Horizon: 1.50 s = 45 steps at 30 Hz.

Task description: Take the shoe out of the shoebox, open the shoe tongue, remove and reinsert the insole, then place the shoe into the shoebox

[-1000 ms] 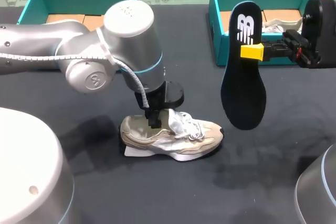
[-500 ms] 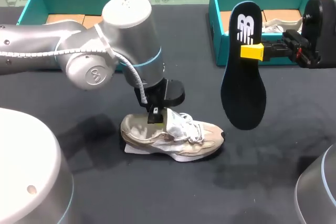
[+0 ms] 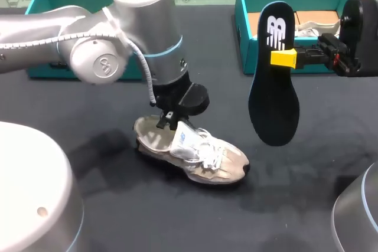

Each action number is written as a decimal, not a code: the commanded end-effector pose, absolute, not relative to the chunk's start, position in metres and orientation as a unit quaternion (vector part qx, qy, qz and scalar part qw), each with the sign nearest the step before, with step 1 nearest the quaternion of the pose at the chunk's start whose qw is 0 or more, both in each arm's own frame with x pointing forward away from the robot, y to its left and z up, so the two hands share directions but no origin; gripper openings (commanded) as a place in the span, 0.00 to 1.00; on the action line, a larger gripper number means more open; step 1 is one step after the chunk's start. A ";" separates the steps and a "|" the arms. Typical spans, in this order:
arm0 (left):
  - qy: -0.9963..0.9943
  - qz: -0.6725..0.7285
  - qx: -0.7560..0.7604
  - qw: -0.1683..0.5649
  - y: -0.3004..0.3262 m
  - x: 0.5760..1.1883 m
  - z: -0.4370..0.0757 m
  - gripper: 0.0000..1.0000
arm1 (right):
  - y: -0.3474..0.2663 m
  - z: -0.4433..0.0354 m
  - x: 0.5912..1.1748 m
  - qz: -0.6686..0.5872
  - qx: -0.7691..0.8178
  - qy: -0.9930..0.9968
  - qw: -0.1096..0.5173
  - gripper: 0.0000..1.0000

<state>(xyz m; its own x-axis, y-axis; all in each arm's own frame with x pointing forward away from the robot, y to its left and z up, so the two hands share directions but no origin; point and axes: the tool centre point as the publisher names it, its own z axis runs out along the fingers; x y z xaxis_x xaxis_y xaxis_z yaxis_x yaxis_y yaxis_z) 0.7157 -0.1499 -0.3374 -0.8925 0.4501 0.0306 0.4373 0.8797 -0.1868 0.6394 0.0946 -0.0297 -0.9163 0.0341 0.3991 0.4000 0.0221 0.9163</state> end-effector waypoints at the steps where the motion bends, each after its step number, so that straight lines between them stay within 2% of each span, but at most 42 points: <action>1: -0.910 0.050 -0.410 0.011 -0.153 0.706 -0.306 0.00 | 0.095 -0.030 0.639 -0.681 -0.155 -0.703 0.134 0.00; 3: -0.881 0.053 -0.469 -0.038 -0.153 0.703 -0.297 0.00 | 0.095 -0.030 0.639 -0.681 -0.155 -0.703 0.134 0.00; 13: -0.881 0.053 -0.469 -0.038 -0.153 0.703 -0.297 0.00 | 0.095 -0.030 0.639 -0.681 -0.155 -0.703 0.134 0.00; 17: -0.819 0.056 -0.567 -0.066 -0.151 0.705 -0.302 0.00 | 0.095 -0.030 0.639 -0.681 -0.155 -0.703 0.134 0.00; 31: -0.736 0.083 -0.671 -0.024 -0.160 0.718 -0.313 0.00 | 0.095 -0.030 0.639 -0.681 -0.155 -0.703 0.134 0.00; 45: -0.736 0.087 -0.671 0.012 -0.175 0.717 -0.338 0.00 | 0.095 -0.030 0.639 -0.681 -0.155 -0.703 0.134 0.00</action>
